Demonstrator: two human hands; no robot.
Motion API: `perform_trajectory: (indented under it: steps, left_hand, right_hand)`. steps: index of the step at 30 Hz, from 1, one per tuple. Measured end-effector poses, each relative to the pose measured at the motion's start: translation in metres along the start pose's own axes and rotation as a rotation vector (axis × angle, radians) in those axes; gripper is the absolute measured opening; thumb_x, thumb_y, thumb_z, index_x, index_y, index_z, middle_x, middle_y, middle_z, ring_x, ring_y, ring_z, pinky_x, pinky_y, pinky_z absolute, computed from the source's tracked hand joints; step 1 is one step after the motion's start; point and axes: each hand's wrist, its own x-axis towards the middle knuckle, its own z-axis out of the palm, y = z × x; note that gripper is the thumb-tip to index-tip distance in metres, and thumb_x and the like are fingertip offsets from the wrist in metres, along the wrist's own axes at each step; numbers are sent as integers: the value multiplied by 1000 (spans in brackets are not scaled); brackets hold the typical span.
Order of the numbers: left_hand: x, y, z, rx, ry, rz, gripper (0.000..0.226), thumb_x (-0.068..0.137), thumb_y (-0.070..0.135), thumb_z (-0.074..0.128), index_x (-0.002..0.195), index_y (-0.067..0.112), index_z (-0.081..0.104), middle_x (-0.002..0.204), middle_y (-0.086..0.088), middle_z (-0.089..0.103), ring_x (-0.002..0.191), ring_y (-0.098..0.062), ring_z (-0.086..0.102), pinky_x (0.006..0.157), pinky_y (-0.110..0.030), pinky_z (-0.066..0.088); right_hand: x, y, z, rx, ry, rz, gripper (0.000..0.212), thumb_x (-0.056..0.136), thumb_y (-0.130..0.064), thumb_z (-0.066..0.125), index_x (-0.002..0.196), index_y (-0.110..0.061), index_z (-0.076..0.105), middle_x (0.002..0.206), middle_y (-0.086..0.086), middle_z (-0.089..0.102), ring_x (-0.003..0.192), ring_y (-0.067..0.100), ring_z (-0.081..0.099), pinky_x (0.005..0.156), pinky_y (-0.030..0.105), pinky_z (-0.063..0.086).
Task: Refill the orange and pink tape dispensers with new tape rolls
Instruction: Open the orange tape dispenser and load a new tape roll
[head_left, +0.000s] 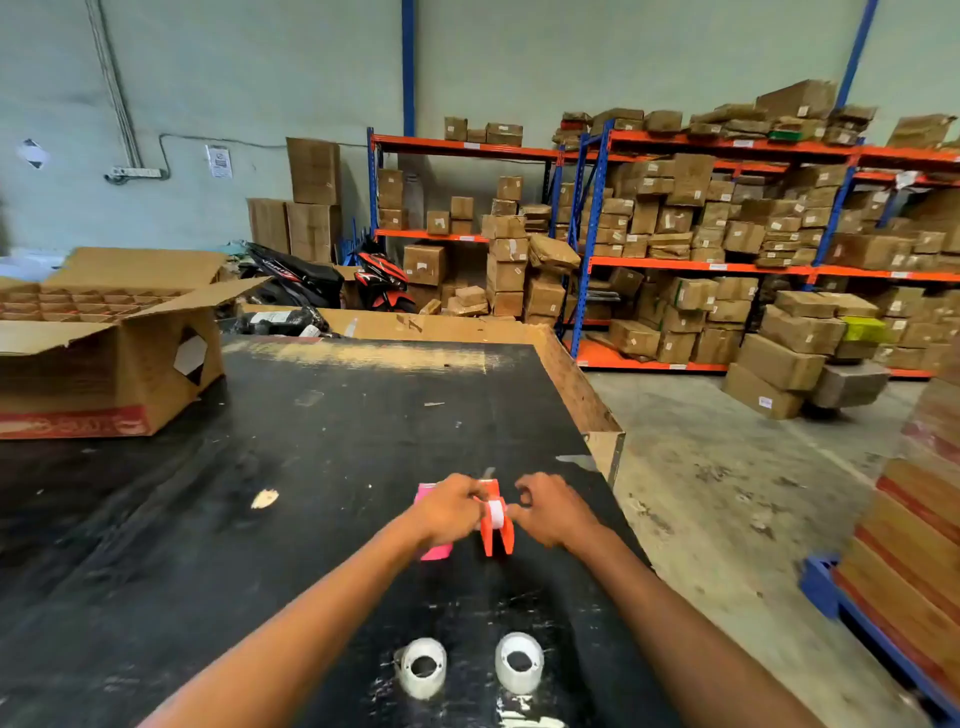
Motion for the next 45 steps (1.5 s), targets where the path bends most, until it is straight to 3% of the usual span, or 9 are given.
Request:
perform_trajectory:
  steps: [6,11,17,22,24,27,32,38,45]
  left_hand:
    - [7,-17,26,-102,119,-194,37,90,10,42,56,16,54,61,-6,53,55,-17,49,63,-31,42]
    - [6,-4,31,-492,190,-235,48,95,52,30,95,17,63,90,-9,69,74,-21,64,71,-31,55]
    - [2,1,29,-300,395,11,35,99,44,21,120,28,45,104,-7,67,77,-20,59,73,-35,51]
    - [-11,8,21,-233,364,131,35,100,38,21,122,29,46,96,3,60,77,-6,54,71,-11,40]
    - [-11,3,14,-180,422,149,36,99,38,20,118,24,47,100,-2,62,90,-20,58,89,-25,44]
    - [-8,-5,-7,-171,529,15,30,98,31,21,93,15,46,90,-10,57,91,-38,57,79,-43,40]
    - [-14,8,-28,-406,467,-55,21,92,23,30,77,16,43,71,-5,47,58,-21,43,54,-29,34]
    - [-22,13,-19,-500,422,-79,27,92,30,28,80,18,49,67,-6,49,52,-17,44,52,-29,33]
    - [-31,7,-12,-526,355,-81,23,89,26,34,81,16,52,70,-9,54,55,-19,51,52,-29,39]
  right_hand:
    - [-13,2,44,162,60,68,13,80,-17,55,78,-6,62,94,22,69,89,40,63,62,33,37]
    - [-24,3,32,136,212,-125,13,81,-15,52,82,-5,61,88,16,64,81,35,61,67,41,44]
    - [-35,-5,4,593,149,-171,20,90,-26,57,105,-19,69,77,-10,68,61,-4,63,59,14,50]
    - [-26,-16,5,787,118,-149,32,92,-30,55,122,-18,60,72,-3,68,61,2,62,57,21,50]
    - [-25,-22,9,822,110,-165,34,94,-27,54,125,-14,58,72,1,67,60,6,60,55,23,52]
    - [-22,-22,1,908,141,-133,30,94,-27,54,121,-15,59,77,12,69,63,12,59,52,26,50]
    - [-7,2,1,392,150,17,29,87,-43,53,79,-20,69,63,2,65,68,23,64,72,37,53]
    - [-4,2,47,58,66,137,47,93,-46,46,113,-6,62,118,18,61,106,36,61,86,40,49]
    - [-20,-3,23,100,204,47,45,96,-48,38,87,-13,65,94,11,59,87,22,65,71,32,46]
